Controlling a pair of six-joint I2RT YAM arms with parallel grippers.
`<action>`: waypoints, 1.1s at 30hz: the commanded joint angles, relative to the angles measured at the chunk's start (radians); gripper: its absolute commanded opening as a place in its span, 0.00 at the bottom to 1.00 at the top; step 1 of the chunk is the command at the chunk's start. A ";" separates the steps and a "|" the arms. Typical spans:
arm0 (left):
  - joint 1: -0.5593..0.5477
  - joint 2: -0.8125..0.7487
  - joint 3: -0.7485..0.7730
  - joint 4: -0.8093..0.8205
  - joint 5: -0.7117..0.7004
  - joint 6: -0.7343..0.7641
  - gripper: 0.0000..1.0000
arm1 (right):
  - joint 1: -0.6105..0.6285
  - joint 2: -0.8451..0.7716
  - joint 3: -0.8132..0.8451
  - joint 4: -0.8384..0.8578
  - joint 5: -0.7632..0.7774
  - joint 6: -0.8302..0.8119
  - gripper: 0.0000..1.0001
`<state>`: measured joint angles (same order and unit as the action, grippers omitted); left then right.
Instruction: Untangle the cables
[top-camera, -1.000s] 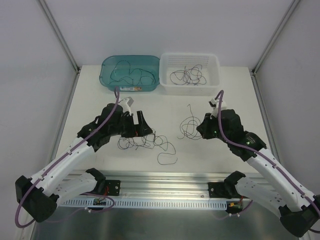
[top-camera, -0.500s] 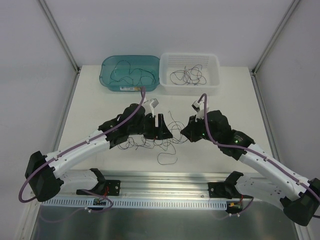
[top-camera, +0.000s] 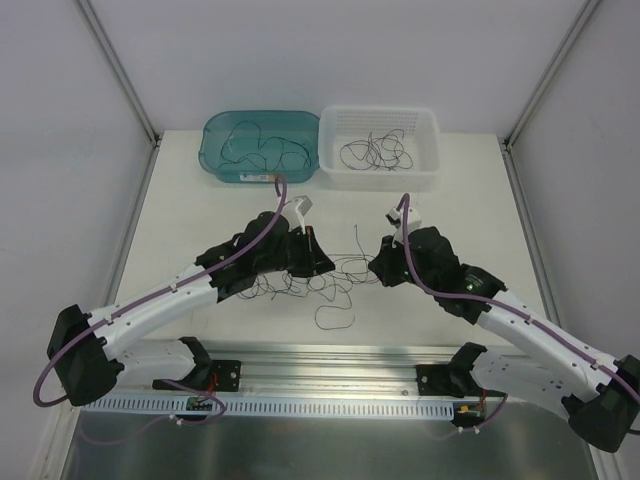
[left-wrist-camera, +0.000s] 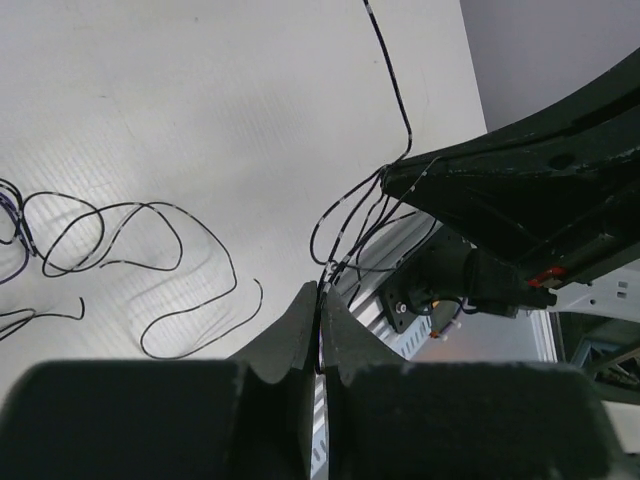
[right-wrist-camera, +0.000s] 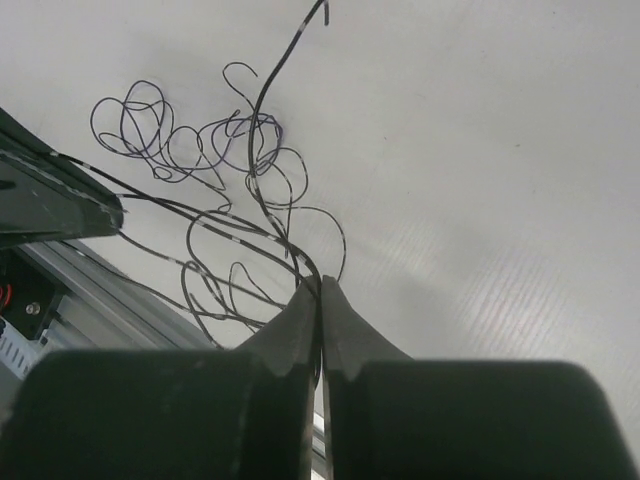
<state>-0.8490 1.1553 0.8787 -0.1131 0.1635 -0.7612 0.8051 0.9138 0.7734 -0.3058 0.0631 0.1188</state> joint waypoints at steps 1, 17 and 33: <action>0.028 -0.091 -0.014 -0.031 -0.126 0.039 0.00 | 0.000 -0.053 -0.002 -0.094 0.165 0.012 0.02; 0.234 -0.109 0.186 -0.203 -0.151 0.240 0.00 | -0.009 -0.098 -0.013 -0.131 0.195 0.022 0.06; 0.375 -0.033 0.466 -0.286 -0.197 0.413 0.00 | -0.080 -0.159 0.001 -0.299 0.459 0.082 0.25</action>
<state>-0.4934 1.0950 1.2720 -0.3939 -0.0315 -0.4141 0.7345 0.8043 0.7727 -0.6037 0.4946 0.2108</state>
